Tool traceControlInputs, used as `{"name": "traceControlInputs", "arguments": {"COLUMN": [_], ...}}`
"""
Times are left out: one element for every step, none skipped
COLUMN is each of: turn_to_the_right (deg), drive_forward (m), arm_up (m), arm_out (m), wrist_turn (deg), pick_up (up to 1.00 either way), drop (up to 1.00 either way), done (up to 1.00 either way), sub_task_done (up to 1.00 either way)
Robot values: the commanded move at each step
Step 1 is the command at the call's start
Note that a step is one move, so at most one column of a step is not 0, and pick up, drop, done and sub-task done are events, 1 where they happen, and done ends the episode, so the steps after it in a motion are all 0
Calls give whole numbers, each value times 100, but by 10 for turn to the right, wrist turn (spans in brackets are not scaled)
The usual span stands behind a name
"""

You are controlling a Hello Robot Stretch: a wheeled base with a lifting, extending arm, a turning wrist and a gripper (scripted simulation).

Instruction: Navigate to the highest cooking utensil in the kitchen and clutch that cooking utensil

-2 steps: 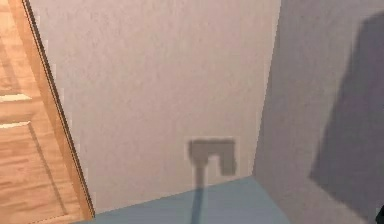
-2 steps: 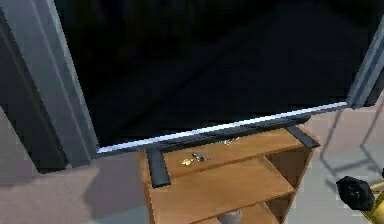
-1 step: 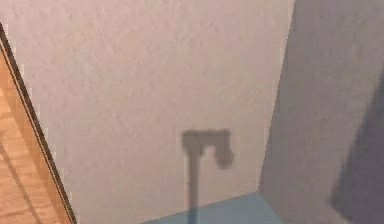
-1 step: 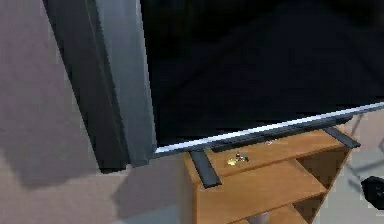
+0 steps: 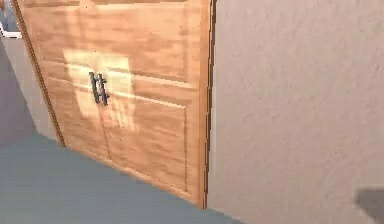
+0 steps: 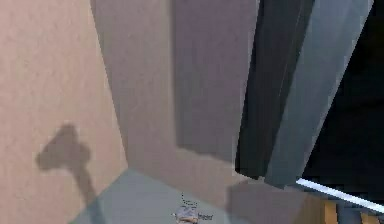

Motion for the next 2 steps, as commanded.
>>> {"name": "traceControlInputs", "arguments": {"turn_to_the_right": [-450, -120], "drive_forward": [0, 0], "arm_up": [0, 0], "arm_out": [0, 0], "wrist_turn": [0, 0], "pick_up": [0, 0], "drop": [0, 0], "done": [0, 0], "sub_task_done": [0, 0]}}
